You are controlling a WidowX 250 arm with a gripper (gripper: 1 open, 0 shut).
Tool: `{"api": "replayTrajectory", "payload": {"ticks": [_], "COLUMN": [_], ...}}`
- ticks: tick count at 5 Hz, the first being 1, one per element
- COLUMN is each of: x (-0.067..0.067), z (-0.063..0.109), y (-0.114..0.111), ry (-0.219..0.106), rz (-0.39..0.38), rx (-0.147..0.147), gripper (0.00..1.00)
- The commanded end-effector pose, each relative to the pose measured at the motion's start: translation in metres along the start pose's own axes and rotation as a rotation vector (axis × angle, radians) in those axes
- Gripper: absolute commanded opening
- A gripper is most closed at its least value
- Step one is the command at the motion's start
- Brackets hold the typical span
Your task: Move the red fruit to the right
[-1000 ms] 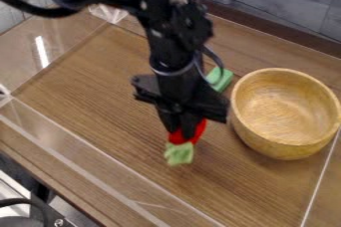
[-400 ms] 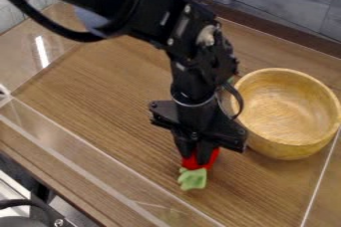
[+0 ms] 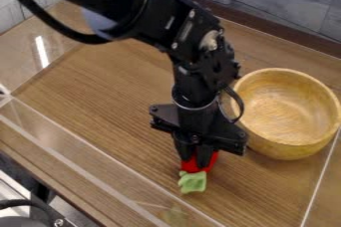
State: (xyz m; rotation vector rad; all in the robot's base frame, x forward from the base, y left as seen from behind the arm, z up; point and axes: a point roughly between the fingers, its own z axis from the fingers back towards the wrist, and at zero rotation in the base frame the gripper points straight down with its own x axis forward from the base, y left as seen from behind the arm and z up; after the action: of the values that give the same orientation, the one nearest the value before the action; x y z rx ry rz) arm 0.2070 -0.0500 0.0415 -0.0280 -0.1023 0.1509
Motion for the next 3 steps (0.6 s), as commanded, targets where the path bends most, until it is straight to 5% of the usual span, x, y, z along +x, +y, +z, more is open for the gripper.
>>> {"api": "replayTrajectory", "payload": {"ticks": [1, 3], "x": [0.0125, 0.0137], "z": [0.0082, 0.0071], "y": [-0.0076, -0.0090], "ry": [-0.037, -0.029], "rz": [-0.012, -0.009], "rx": [-0.016, -0.014], "gripper": [0.00, 0.00]}}
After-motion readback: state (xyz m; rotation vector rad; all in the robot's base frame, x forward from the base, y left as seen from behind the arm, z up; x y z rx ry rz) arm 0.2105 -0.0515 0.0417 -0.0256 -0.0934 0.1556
